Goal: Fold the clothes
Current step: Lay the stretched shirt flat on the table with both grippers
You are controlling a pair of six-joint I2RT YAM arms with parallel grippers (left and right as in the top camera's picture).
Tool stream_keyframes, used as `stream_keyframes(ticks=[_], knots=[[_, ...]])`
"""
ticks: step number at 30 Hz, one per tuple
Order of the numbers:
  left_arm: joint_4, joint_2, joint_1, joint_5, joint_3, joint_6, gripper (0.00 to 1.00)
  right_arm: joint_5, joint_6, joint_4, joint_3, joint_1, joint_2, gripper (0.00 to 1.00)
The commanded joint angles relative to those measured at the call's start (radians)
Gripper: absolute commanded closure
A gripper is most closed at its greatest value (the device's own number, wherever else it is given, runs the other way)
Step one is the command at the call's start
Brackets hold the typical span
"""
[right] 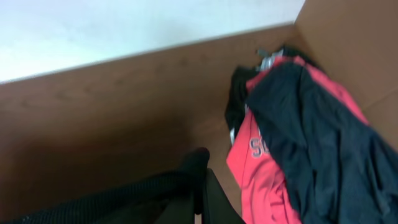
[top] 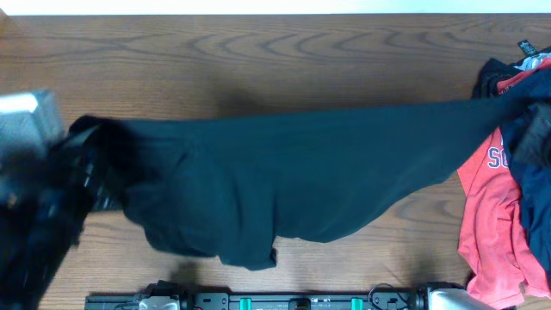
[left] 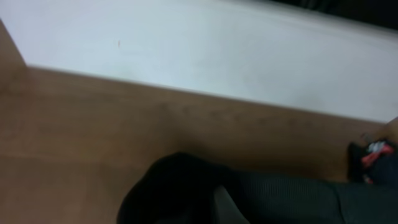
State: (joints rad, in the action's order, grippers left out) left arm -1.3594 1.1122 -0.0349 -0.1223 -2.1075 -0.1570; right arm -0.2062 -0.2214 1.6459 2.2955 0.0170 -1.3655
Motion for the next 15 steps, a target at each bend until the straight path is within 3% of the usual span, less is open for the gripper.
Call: stream_keyframes(ticks=[1, 10, 15], knots=[[0.006, 0.104, 0.005, 0.087, 0.01, 0.011, 0.94, -0.065, -0.037, 0.008, 0.0, -0.012, -0.117, 0.99], [0.032, 0.444, 0.005, 0.085, 0.011, 0.011, 0.94, 0.005, -0.069, -0.028, 0.0, -0.012, -0.351, 0.99], [0.109, 0.605, 0.005, 0.086, 0.011, 0.011, 0.94, 0.009, -0.006, -0.083, 0.0, -0.012, -0.488, 0.99]])
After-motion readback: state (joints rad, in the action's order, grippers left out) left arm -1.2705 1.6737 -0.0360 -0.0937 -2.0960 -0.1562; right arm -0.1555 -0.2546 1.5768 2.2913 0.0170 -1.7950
